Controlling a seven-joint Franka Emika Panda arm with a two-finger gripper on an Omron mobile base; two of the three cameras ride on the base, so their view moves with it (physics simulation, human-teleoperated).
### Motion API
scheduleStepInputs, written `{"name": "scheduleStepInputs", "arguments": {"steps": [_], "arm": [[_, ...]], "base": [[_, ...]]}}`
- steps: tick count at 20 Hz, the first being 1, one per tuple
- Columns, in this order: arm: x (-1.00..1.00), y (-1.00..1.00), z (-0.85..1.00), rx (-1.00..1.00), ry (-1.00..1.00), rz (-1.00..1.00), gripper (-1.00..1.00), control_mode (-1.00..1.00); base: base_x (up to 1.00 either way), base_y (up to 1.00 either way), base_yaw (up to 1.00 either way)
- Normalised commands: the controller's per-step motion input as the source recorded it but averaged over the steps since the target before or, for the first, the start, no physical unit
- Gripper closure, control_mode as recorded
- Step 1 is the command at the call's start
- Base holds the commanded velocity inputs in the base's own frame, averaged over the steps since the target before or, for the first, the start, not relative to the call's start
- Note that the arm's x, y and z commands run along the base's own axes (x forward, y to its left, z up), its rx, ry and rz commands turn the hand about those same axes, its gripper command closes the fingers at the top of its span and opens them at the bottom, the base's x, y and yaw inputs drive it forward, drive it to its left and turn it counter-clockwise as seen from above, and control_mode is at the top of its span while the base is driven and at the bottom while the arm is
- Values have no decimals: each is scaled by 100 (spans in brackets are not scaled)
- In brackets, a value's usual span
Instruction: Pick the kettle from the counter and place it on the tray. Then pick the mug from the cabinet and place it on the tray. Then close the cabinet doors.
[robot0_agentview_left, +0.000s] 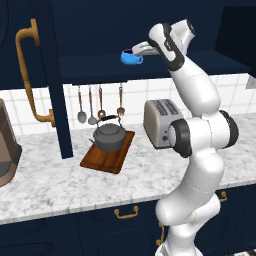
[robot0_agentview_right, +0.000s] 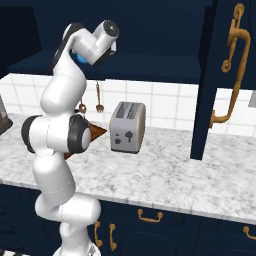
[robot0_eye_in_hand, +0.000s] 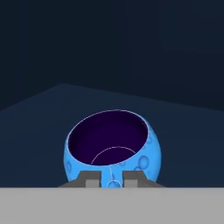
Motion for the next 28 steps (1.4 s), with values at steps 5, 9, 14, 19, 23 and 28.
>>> {"name": "scheduleStepInputs", "arguments": {"steps": [5, 9, 14, 19, 23, 28], "arm": [[-18, 0, -6, 0, -1, 0, 100, -100], [-42, 0, 0, 1, -3, 0, 100, -100], [-70, -1, 0, 1, -12, 0, 100, -100], [-83, 0, 0, 0, -9, 0, 100, -100], [-98, 0, 0, 0, 0, 1, 100, -100], [-98, 1, 0, 0, 1, 7, 100, -100]], "base": [[0, 0, 0], [0, 0, 0], [0, 0, 0], [0, 0, 0], [0, 0, 0], [0, 0, 0]]}}
